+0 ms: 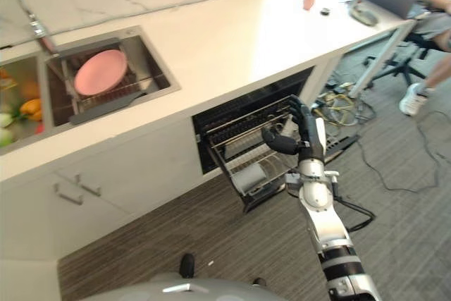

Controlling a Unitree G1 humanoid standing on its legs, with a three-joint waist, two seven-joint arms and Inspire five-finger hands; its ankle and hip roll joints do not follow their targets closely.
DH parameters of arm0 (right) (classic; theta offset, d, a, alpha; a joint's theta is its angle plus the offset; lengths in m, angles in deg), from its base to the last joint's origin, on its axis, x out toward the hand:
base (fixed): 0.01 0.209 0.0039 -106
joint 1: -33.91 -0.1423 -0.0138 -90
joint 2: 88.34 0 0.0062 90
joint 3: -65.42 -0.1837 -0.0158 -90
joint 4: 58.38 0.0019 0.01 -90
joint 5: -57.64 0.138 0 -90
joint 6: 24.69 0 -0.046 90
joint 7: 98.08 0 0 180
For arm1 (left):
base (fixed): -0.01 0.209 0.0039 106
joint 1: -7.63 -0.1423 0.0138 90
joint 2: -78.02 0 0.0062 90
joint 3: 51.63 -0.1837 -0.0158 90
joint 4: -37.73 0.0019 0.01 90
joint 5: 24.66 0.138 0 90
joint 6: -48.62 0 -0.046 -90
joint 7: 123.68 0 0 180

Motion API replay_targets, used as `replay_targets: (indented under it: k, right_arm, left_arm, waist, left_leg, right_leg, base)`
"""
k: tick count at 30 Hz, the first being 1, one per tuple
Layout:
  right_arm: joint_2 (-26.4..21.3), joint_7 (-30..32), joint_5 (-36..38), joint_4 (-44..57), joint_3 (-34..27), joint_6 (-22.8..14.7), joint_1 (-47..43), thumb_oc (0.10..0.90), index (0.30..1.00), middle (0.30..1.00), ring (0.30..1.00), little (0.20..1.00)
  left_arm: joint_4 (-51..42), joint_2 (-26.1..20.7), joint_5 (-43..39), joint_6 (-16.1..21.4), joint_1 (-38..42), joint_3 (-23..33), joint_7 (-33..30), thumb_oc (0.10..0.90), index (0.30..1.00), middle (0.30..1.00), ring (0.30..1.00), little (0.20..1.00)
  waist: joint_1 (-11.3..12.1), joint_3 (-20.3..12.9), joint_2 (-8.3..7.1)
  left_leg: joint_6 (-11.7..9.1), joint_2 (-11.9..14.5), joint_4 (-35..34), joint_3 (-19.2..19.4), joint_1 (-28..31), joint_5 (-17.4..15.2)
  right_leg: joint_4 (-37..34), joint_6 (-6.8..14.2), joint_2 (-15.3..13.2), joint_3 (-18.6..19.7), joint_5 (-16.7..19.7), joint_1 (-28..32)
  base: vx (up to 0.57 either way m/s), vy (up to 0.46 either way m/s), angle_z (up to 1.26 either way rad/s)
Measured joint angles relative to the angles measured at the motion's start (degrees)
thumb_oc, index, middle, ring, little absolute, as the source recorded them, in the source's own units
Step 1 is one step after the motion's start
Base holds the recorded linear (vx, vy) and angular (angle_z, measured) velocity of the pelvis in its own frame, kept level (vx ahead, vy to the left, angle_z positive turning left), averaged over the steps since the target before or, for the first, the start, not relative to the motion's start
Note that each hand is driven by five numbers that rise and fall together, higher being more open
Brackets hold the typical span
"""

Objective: Place the dishes in the dishwasher.

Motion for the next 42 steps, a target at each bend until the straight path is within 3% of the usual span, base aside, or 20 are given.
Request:
replay_targets:
  k: [5,7,9,10,14,16,19,21,22,23,25,27,30,32,33,34,35,36,37,42]
  right_arm:
    - [-0.3,-4.4,4.6,6.3,-4.2,-0.2,9.5,0.800,0.900,0.900,0.900,0.900]
    - [0.2,-5.8,4.9,12.8,-6.3,-0.4,14.6,0.800,0.900,0.900,0.900,0.900]
    - [-0.3,-6.6,4.9,15.0,-7.4,-1.1,14.7,0.800,0.900,0.900,0.900,0.900]
    - [-0.5,-6.8,4.9,15.2,-7.7,-1.2,14.0,0.800,0.900,0.900,0.900,0.900]
    - [0.8,-8.3,7.0,15.3,-7.4,-1.4,8.9,0.800,0.900,0.900,0.900,0.900]
    - [2.0,-8.4,9.3,15.3,-6.7,-1.8,5.0,0.800,0.900,0.900,0.900,0.900]
    - [2.8,-8.6,11.2,15.0,-5.0,-2.2,2.2,0.800,0.900,0.900,0.900,0.900]
    - [2.4,-9.4,11.2,14.4,-2.7,-2.3,2.4,0.800,0.900,0.900,0.900,0.900]
    - [2.1,-10.4,11.2,14.5,-1.8,-2.4,2.4,0.800,0.900,0.900,0.900,0.900]
    - [2.3,-11.1,11.2,14.4,-1.4,-2.2,2.9,0.800,0.900,0.900,0.900,0.900]
    - [1.8,-12.5,11.1,14.3,0.1,-2.2,2.7,0.800,0.900,0.900,0.900,0.900]
    - [0.7,-13.1,11.1,14.1,0.2,-2.2,2.9,0.800,0.900,0.900,0.900,0.900]
    - [-0.3,-12.7,11.1,12.9,-0.4,-2.1,4.1,0.800,0.900,0.900,0.900,0.900]
    - [-0.9,-12.3,11.0,12.8,-1.6,-2.1,5.5,0.800,0.900,0.900,0.900,0.900]
    - [-1.0,-12.4,11.0,12.6,-1.7,-2.1,5.6,0.800,0.900,0.900,0.900,0.900]
    - [-1.2,-12.5,10.9,11.6,-2.0,-2.1,4.9,0.800,0.900,0.900,0.900,0.900]
    - [-0.6,-12.4,10.7,9.7,-2.3,-2.0,3.5,0.800,0.900,0.900,0.900,0.900]
    - [-1.2,-12.0,9.8,7.7,-2.8,-2.0,2.0,0.800,0.900,0.900,0.900,0.900]
    - [-2.5,-12.1,8.5,7.7,-2.8,-2.0,0.3,0.800,0.900,0.900,0.900,0.900]
    - [-3.0,-10.4,1.7,7.4,-4.8,-1.9,2.1,0.800,0.900,0.900,0.900,0.900]
  left_arm:
    - [0.0,1.0,-1.8,0.3,2.6,0.0,1.4,0.800,0.900,0.900,0.900,0.900]
    - [3.3,1.4,-2.1,-1.2,5.0,2.0,1.2,0.800,0.900,0.900,0.900,0.900]
    - [3.2,2.1,-1.9,-1.3,4.0,2.2,1.3,0.800,0.900,0.900,0.900,0.900]
    - [3.1,2.0,-1.8,-1.4,3.9,2.1,1.6,0.800,0.900,0.900,0.900,0.900]
    - [3.0,0.9,1.7,-2.2,5.3,-0.6,2.1,0.800,0.900,0.900,0.900,0.900]
    - [2.8,0.1,3.7,-2.3,6.0,-4.6,2.2,0.800,0.900,0.900,0.900,0.900]
    - [-0.4,-1.2,3.6,-2.8,5.8,-6.6,2.3,0.800,0.900,0.900,0.900,0.900]
    - [-4.9,-2.7,3.1,-1.6,7.6,-8.4,2.5,0.800,0.900,0.900,0.900,0.900]
    - [-5.4,-2.9,3.0,-1.6,10.5,-9.6,2.3,0.800,0.900,0.900,0.900,0.900]
    - [-5.5,-2.2,3.0,-1.4,12.9,-9.5,2.5,0.800,0.900,0.900,0.900,0.900]
    - [-6.8,-0.3,3.0,0.3,14.1,-8.8,3.2,0.800,0.900,0.900,0.900,0.900]
    - [-5.4,2.4,3.2,0.3,14.9,-9.4,3.5,0.800,0.900,0.900,0.900,0.900]
    - [-2.5,4.1,4.3,-1.1,14.4,-9.5,4.3,0.800,0.900,0.900,0.900,0.900]
    - [-4.3,3.8,5.5,-0.5,12.8,-9.4,4.2,0.800,0.900,0.900,0.900,0.900]
    - [-5.3,2.8,5.9,-0.5,12.4,-9.1,4.4,0.800,0.900,0.900,0.900,0.900]
    - [-6.6,2.2,6.0,-0.4,12.5,-8.5,4.4,0.800,0.900,0.900,0.900,0.900]
    - [-7.4,0.9,7.6,0.5,12.9,-8.0,4.3,0.800,0.900,0.900,0.900,0.900]
    - [-7.6,0.0,8.8,0.6,12.8,-7.3,3.8,0.800,0.900,0.900,0.900,0.900]
    - [-7.2,-0.4,9.3,0.5,12.4,-7.2,3.4,0.800,0.900,0.900,0.900,0.900]
    - [-5.1,-0.3,10.4,-0.9,10.9,-6.9,3.1,0.800,0.900,0.900,0.900,0.900]
  waist:
    - [-0.4,-0.3,2.57]
    - [-3.3,-0.2,3.05]
    - [-3.7,-0.7,4.09]
    - [-3.8,-0.7,4.10]
    - [-4.7,-0.5,3.40]
    - [-4.9,-0.6,3.44]
    - [-4.6,-0.1,3.76]
    - [-4.4,0.1,4.07]
    - [-4.7,0.9,5.43]
    - [-5.2,1.7,6.62]
    - [-4.9,1.7,6.49]
    - [-6.3,1.4,6.10]
    - [-8.8,1.4,6.71]
    - [-7.7,0.2,8.24]
    - [-6.9,-0.1,6.52]
    - [-5.2,0.1,3.44]
    - [-4.7,0.2,1.37]
    - [-4.5,-0.6,1.44]
    - [-4.6,-0.4,3.38]
    - [-6.4,-0.1,3.78]
  left_leg:
    - [-1.9,1.9,-0.3,0.3,-3.3,-0.3]
    - [-2.6,4.2,3.8,11.7,-6.6,-1.4]
    - [-2.6,6.4,4.1,15.0,-6.2,-1.2]
    - [-1.0,5.4,2.9,15.9,-5.5,1.3]
    - [3.5,-0.3,0.0,16.3,-2.1,0.6]
    - [6.8,-4.1,0.0,16.0,0.4,-1.7]
    - [9.5,-5.9,0.1,15.0,1.9,-3.2]
    - [10.4,-6.3,0.1,11.5,2.8,-3.9]
    - [11.1,-5.5,0.1,8.5,3.0,-4.0]
    - [9.0,-4.3,0.1,6.0,3.4,-4.0]
    - [6.6,-4.9,0.1,4.4,4.9,-4.8]
    - [4.0,-6.7,0.0,2.5,6.7,-7.0]
    - [4.7,-7.5,0.1,1.1,9.8,-7.4]
    - [2.9,-7.0,1.4,1.8,11.6,-8.2]
    - [2.7,-9.4,4.7,3.1,10.9,-8.3]
    - [1.2,-10.9,11.6,5.1,7.7,-9.2]
    - [4.8,-11.3,16.2,4.5,4.0,-11.3]
    - [3.6,-5.9,6.3,3.7,4.3,-9.3]
    - [1.8,-0.8,0.6,3.9,4.6,-4.6]
    - [2.5,0.6,0.0,6.6,8.2,-4.8]
  right_leg:
    - [0.0,-1.0,1.6,-3.8,-0.2,-0.6]
    - [0.0,-0.3,-0.8,-9.5,-0.5,-0.4]
    - [0.2,0.7,-1.7,-9.9,-0.2,-0.2]
    - [0.5,1.5,-2.9,-10.1,0.0,0.2]
    - [8.0,1.4,-8.9,-9.7,0.3,-1.1]
    - [15.6,-1.3,-14.2,-8.5,3.7,-2.6]
    - [24.8,-2.1,-17.6,-7.2,8.3,-6.5]
    - [32.4,-1.1,-14.1,-2.2,4.2,-11.5]
    - [30.7,-0.8,-6.1,6.2,-1.0,-13.1]
    - [27.1,-1.9,0.8,10.3,-4.8,-14.3]
    - [22.6,-3.3,6.8,9.3,-5.6,-18.9]
    - [18.5,-3.7,9.9,12.1,-4.0,-22.5]
    - [16.9,-5.1,13.5,15.2,1.6,-24.2]
    - [16.5,-13.3,16.4,8.4,7.9,-22.6]
    - [14.7,-17.2,15.8,7.6,11.9,-21.0]
    - [11.6,-18.1,12.2,8.0,10.5,-18.3]
    - [6.3,-16.7,10.2,10.4,11.7,-15.4]
    - [1.9,-12.5,11.2,12.3,13.2,-13.2]
    - [1.1,-10.4,12.8,12.3,11.5,-12.7]
    - [0.1,-6.8,12.4,10.7,8.7,-9.8]
  base:
    - [-0.04,0.130,0.35]
    - [0.06,0.250,1.21]
    - [0.10,0.334,0.45]
    - [0.14,0.454,0.14]
    - [0.10,0.316,0.13]
    - [0.15,0.418,0.17]
    - [0.12,0.251,0.22]
    - [0.18,0.179,0.75]
    - [0.11,0.025,1.18]
    - [0.10,0.000,1.04]
    - [0.10,-0.008,0.73]
    - [0.09,-0.003,0.73]
    - [0.06,-0.065,0.81]
    - [0.09,-0.080,0.49]
    - [0.10,-0.092,-0.05]
    - [0.09,-0.094,-0.04]
    - [0.09,-0.098,-0.06]
    - [0.07,-0.097,-0.07]
    - [0.06,-0.103,-0.37]
    - [0.06,-0.110,-0.11]
